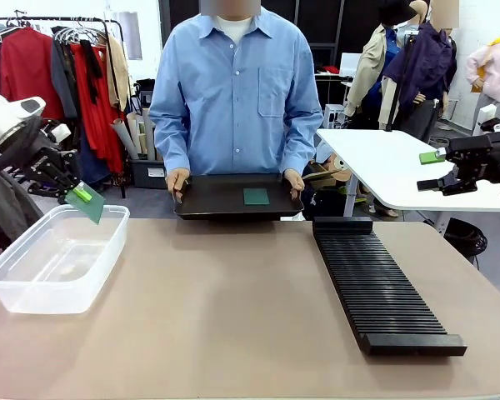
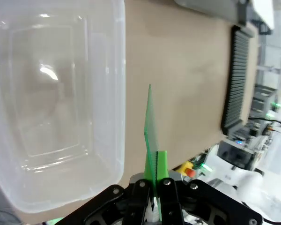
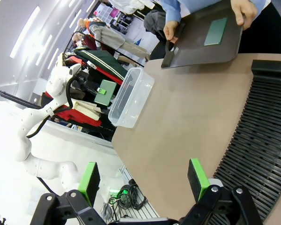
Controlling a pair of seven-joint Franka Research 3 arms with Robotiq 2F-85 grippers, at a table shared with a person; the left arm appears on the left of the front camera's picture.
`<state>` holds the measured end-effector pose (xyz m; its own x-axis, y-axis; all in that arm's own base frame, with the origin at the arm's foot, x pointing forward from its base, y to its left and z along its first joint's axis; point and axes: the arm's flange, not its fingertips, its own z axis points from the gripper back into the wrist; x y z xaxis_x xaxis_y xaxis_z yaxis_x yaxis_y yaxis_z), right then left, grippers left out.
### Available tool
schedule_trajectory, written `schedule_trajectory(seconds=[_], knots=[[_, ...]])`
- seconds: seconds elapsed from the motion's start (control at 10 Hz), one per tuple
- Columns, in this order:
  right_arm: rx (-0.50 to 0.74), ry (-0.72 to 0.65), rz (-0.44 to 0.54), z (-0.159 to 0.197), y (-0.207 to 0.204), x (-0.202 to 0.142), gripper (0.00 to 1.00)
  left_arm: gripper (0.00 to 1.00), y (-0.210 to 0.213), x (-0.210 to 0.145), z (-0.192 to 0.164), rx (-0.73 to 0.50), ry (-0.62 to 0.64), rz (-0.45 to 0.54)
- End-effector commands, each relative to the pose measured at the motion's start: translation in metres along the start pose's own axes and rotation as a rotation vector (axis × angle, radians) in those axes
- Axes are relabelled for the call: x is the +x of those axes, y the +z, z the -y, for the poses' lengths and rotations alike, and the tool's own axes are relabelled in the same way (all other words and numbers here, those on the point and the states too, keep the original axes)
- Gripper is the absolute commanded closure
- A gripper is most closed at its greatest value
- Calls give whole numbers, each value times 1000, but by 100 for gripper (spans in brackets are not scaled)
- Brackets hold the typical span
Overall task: Sort PCBs into racks and boxes based on the side picked up.
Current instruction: If the short side of the Blank PCB is picked up, insert it into the PCB Rack ; if the long side is picked up, place it in the Organizing box.
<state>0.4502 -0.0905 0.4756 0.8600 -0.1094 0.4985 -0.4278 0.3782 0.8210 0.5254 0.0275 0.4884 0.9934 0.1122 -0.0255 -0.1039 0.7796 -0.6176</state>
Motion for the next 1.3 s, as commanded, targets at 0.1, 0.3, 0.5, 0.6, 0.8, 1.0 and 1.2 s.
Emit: schedule_trajectory(seconds=[0.1,0.3,0.5,0.6,0.8,1.0,1.2], knots=[[8,6,2,-2,1,1,0,100,3,-1,13,155,38,59],[8,6,2,-2,1,1,0,100,0,0,14,218,45,91],[8,6,2,-2,1,1,0,100,-5,1,15,259,60,92],[8,6,2,-2,1,1,0,100,-9,2,13,251,63,53],[8,6,2,-2,1,1,0,100,-15,11,1,254,75,17],[8,6,2,-2,1,1,0,100,-22,19,-6,259,66,-3],[8,6,2,-2,1,1,0,100,-28,26,-14,272,70,-30]])
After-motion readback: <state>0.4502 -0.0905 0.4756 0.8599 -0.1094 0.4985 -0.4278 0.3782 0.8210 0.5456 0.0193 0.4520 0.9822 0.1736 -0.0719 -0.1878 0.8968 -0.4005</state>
